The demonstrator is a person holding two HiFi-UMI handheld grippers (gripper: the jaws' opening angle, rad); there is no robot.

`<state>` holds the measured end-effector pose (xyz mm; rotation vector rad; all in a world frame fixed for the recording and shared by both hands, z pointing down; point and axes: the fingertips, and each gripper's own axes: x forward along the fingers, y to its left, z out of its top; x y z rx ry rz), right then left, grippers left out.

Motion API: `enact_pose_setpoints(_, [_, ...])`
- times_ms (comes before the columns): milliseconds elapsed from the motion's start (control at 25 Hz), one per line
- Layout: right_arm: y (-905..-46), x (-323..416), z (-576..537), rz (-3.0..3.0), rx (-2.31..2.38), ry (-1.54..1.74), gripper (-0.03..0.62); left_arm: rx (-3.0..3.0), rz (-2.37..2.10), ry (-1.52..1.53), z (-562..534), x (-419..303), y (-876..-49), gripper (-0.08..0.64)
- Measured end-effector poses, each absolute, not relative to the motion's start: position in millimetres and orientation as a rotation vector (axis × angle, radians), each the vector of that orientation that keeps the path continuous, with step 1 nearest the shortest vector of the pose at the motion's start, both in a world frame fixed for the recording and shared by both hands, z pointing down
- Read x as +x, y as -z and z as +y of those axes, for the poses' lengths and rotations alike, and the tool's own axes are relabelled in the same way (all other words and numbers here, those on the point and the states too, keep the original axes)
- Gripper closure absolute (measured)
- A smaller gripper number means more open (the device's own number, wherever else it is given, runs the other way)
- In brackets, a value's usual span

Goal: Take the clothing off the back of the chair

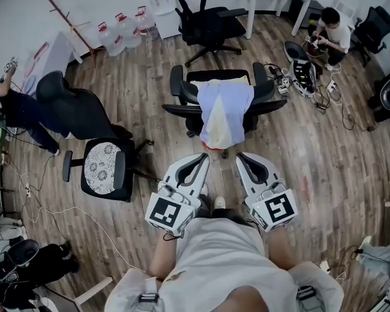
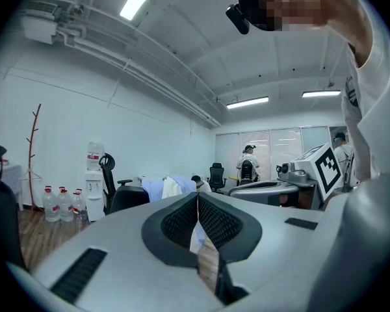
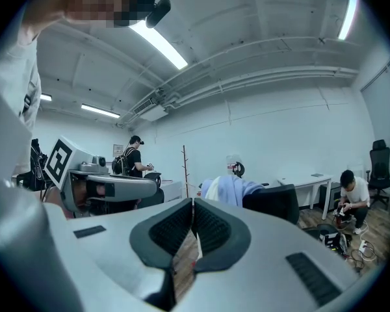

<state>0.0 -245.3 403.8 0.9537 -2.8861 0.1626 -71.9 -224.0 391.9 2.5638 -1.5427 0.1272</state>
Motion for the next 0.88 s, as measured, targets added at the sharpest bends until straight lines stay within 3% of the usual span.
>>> enact_pose_setpoints(880, [-427,-9,-270,-2.786,1.087,-0.184,0.569,2.625,-1.421,-0.174,-262,-86,-422,0.541])
